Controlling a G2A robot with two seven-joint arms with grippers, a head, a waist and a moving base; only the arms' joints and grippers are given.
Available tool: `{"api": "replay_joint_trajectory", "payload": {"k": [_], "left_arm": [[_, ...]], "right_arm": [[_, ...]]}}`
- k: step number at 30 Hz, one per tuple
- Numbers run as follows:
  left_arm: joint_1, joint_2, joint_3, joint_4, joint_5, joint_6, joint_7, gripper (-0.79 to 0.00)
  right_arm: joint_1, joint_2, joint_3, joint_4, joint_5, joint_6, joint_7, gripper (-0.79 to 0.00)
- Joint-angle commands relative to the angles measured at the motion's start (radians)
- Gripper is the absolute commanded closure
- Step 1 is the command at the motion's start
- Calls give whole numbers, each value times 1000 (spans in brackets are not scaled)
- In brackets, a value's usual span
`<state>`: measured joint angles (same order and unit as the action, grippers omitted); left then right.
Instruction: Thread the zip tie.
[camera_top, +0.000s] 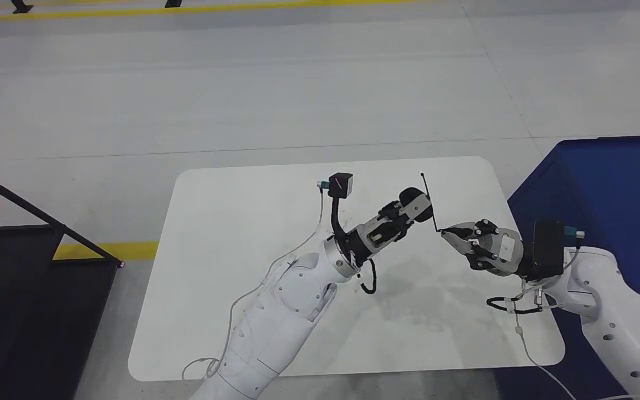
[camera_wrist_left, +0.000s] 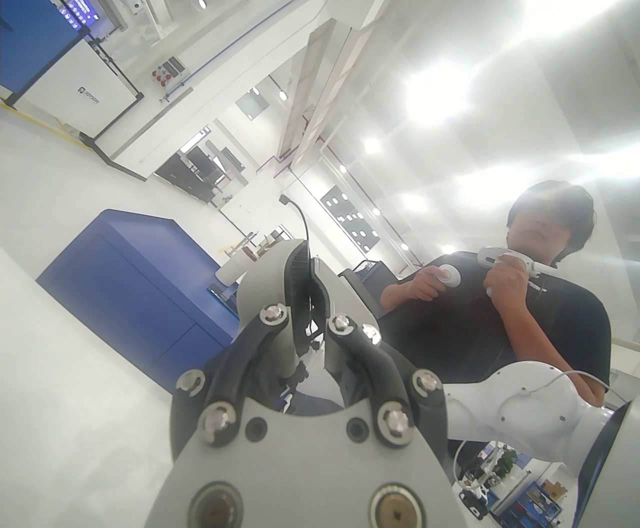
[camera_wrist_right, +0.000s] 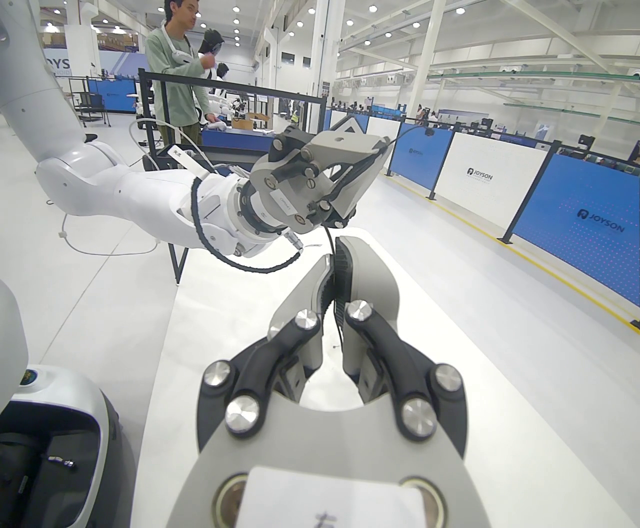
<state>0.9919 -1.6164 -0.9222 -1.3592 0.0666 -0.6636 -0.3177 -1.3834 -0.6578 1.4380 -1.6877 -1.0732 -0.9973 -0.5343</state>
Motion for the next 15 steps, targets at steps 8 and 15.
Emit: {"api": "replay_joint_trajectory", "payload": {"k": [8,15], "left_arm": [[-6,-1,-1,7,-12,5,10,0],[-5,-1,3,7,-5,5,5,0]], "right_arm": [[0,0,0,0,0,0,0,0],[0,0,0,0,0,0,0,0]]}}
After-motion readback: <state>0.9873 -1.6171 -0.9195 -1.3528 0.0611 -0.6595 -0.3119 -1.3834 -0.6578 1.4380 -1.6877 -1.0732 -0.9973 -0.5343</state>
